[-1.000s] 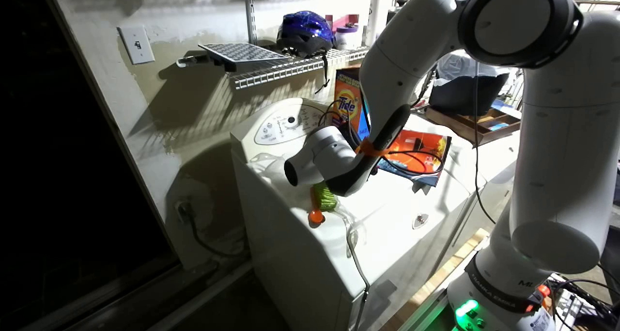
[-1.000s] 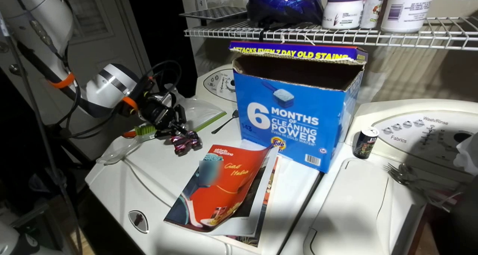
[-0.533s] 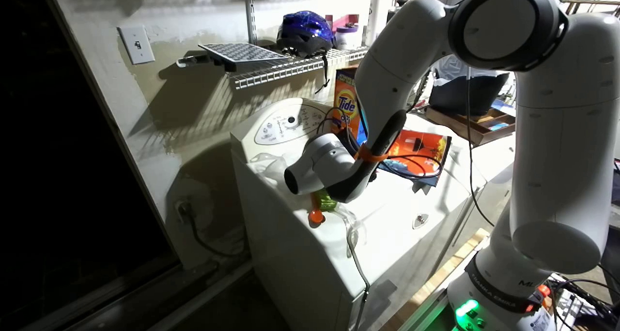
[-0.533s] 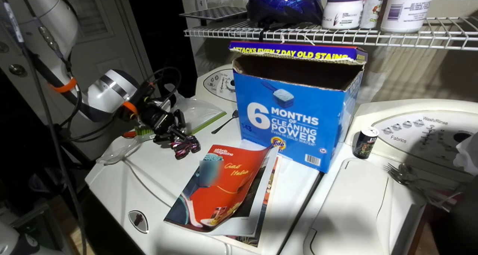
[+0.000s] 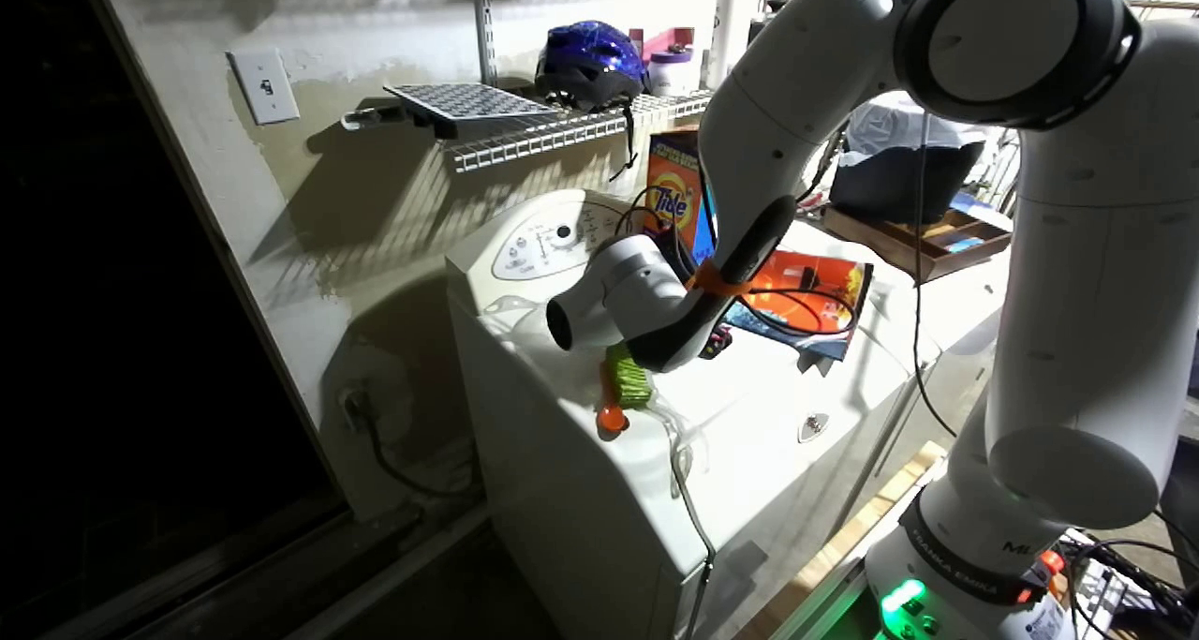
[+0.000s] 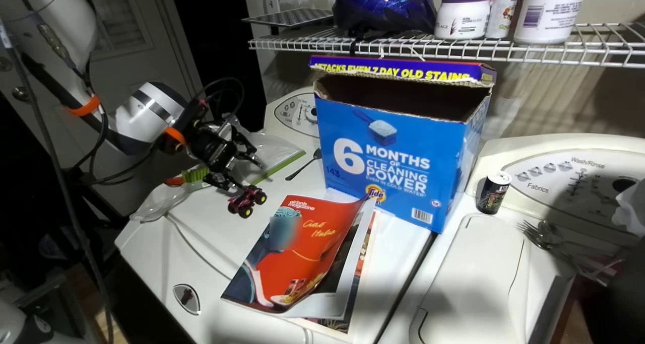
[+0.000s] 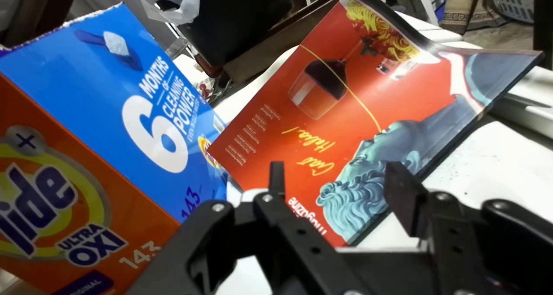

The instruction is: Position the toy upright

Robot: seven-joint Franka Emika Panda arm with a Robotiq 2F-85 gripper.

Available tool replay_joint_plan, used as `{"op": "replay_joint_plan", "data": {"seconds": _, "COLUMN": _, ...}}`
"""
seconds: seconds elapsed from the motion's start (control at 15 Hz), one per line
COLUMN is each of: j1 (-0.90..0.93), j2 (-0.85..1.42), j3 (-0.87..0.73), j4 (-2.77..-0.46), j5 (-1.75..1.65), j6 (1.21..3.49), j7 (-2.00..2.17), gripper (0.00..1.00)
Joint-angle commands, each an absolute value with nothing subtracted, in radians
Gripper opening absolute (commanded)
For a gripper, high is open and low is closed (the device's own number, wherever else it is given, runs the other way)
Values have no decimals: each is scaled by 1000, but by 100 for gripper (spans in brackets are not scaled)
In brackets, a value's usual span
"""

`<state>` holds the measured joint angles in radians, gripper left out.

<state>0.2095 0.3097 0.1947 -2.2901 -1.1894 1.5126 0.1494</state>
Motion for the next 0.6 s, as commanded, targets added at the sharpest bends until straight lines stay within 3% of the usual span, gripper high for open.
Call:
{"op": "replay_joint_plan", "data": {"seconds": 0.0, "j1": 166, "j2": 178, "j3": 199, "j4": -2297, "j5": -1085, "j6": 1565, "j7": 138, "gripper": 94}}
{"op": "replay_joint_plan", "data": {"seconds": 0.13, "j1": 143, "j2": 109, "j3": 185, "j4": -2298, "j5": -1011, "j6": 1583, "j7": 105, "gripper": 100}}
{"op": "replay_joint_plan", "data": {"seconds": 0.53, "j1": 86, "j2": -61, "j3": 113, "j4": -2328, "j5": -794, "j6": 1692, "j7": 49, "gripper": 100}}
